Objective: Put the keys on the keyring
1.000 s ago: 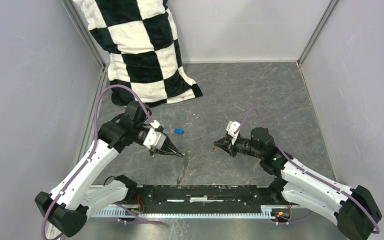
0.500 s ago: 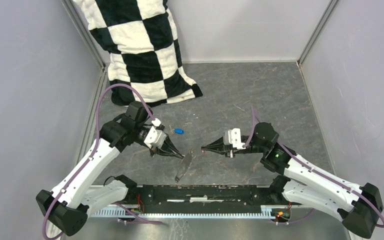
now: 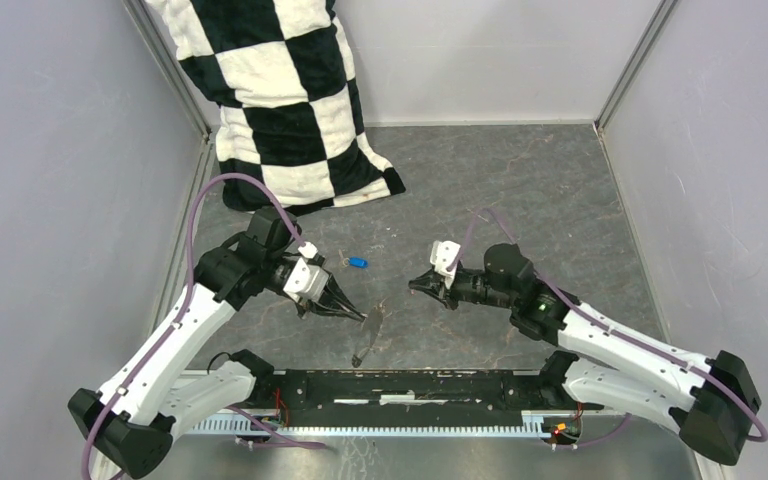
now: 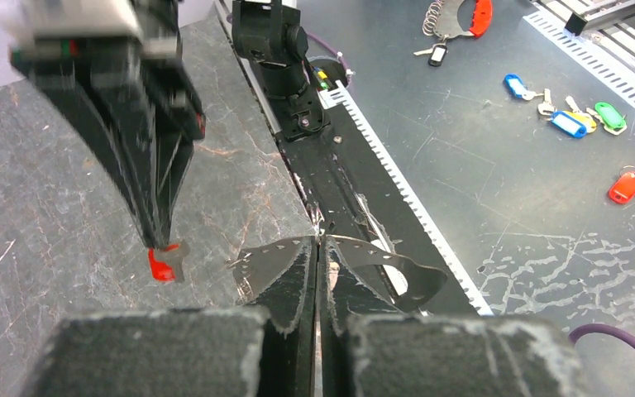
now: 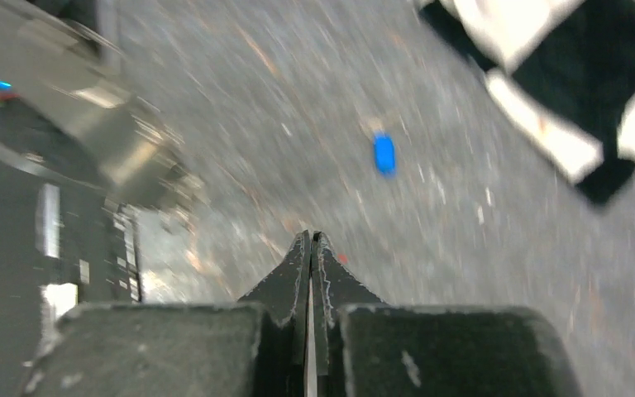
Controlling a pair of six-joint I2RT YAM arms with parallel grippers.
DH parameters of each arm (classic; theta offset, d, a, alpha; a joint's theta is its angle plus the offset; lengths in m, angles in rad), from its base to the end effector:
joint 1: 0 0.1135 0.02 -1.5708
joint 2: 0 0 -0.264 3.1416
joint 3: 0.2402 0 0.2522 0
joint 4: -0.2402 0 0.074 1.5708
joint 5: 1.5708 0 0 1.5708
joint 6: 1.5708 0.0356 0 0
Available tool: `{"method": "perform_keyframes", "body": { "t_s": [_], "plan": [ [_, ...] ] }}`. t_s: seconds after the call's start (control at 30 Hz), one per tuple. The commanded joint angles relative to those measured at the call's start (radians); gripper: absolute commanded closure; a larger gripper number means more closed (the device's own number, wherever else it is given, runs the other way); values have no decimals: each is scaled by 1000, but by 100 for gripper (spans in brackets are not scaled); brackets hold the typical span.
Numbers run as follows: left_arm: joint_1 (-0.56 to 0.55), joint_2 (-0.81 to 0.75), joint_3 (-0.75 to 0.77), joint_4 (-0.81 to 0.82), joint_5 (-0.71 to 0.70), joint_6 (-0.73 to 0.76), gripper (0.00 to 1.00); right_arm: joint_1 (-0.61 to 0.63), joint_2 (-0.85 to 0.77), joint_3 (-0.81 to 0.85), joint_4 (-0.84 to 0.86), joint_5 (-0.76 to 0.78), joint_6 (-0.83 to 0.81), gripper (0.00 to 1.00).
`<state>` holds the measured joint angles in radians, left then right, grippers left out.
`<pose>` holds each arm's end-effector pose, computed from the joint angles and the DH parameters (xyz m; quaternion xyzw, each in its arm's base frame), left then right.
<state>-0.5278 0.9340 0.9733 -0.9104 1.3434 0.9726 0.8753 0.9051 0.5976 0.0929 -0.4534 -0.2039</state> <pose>0.1193 -0.1097 0.3326 0.6574 0.3925 -0.5110 0.3906 0.1240 0.1729 0.2816 -0.5108 0.5786 0.3666 0.5195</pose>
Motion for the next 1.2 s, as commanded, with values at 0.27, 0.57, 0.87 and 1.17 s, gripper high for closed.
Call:
{"method": "perform_keyframes", "body": {
  "t_s": [0.27, 0.57, 0.87, 1.17],
  "plan": [
    [3, -10, 18, 16, 33, -38, 98, -9, 162, -217, 123, 480, 129, 100],
    [3, -9, 23, 17, 31, -41, 98, -24, 260, -230, 188, 416, 173, 71],
    [3, -21, 26, 18, 23, -44, 98, -81, 198, -209, 113, 387, 202, 50],
    [3, -15, 30, 16, 23, -39, 98, -94, 221, -219, 106, 261, 199, 41]
  ]
}}
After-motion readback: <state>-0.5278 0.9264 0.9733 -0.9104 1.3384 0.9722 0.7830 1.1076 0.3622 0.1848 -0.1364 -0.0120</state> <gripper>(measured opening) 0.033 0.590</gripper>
